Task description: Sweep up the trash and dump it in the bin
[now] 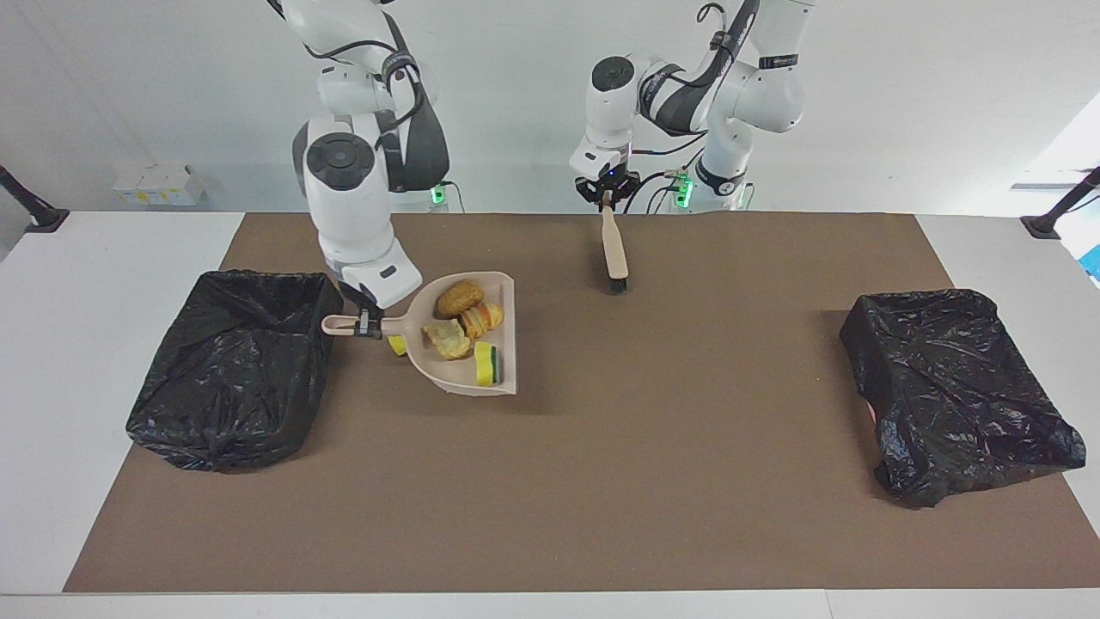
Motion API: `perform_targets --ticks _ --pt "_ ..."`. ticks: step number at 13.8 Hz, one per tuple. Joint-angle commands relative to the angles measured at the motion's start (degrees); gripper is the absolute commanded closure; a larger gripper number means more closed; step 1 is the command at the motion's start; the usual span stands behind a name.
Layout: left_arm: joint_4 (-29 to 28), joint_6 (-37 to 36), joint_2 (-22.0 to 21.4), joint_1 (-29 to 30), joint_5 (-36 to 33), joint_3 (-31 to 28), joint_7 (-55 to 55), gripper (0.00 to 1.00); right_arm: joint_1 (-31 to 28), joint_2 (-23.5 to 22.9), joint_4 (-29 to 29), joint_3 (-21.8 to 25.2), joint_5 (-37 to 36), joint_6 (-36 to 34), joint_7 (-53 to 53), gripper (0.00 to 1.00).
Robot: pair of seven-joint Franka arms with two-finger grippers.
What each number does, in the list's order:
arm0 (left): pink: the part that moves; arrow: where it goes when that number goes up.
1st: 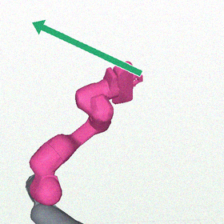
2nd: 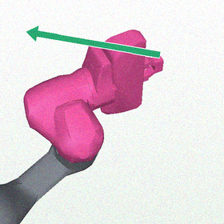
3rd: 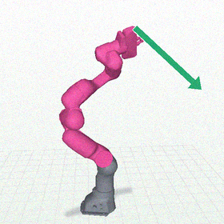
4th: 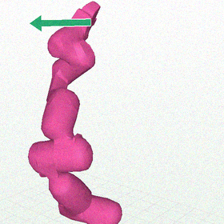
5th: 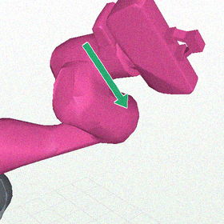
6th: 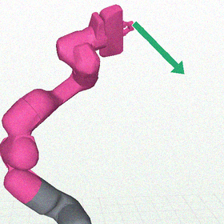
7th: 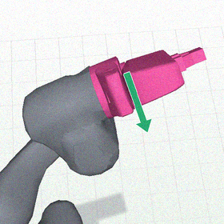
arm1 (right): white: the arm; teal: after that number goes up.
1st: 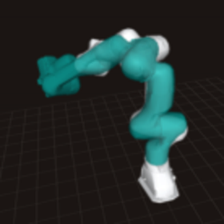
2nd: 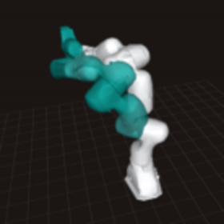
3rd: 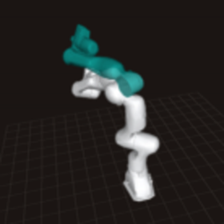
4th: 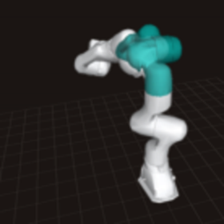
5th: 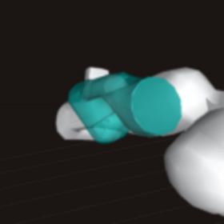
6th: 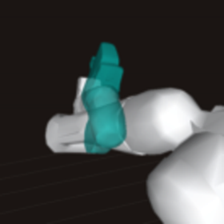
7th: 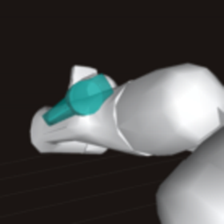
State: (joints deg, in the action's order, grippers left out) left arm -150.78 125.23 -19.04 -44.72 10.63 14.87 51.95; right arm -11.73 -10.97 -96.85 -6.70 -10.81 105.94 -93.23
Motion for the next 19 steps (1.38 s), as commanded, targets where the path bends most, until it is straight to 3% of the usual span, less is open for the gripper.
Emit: perform_targets --ticks 1,2,6,9,13,17,19 --pt "-1.8 0.8 -1.7 -0.5 1.1 -0.9 -0.8 0.55 -5.8 0.5 0.3 -0.7 -1.3 -0.1 -5.9 1.00" --pt "-1.5 0.9 -1.3 -0.3 1.1 -1.0 -1.2 0.52 -7.9 0.6 0.3 -0.6 -2.5 0.0 -7.6 1.00" --pt "4.3 0.4 4.8 5.4 1.0 -1.2 -8.6 0.00 -11.5 3.8 -0.3 -0.3 -14.4 0.2 -8.6 1.00" --pt "12.2 -1.2 10.8 10.4 -0.1 -1.3 -13.2 0.00 -11.1 6.6 -3.9 -0.5 -25.5 0.1 -2.9 1.00" --pt "24.4 -3.9 19.0 18.1 -11.7 -1.4 -17.4 0.00 -6.7 12.6 -13.9 -0.7 -40.2 2.3 9.4 1.00" --pt "31.0 -4.6 19.5 29.5 -12.0 -1.4 -28.4 0.00 -2.4 14.7 -16.5 -0.7 -52.0 1.6 9.6 1.00" --pt "38.1 -10.1 19.0 34.6 -12.0 -1.4 -33.5 0.00 -1.4 14.7 -16.4 -0.7 -56.3 1.2 9.6 1.00"
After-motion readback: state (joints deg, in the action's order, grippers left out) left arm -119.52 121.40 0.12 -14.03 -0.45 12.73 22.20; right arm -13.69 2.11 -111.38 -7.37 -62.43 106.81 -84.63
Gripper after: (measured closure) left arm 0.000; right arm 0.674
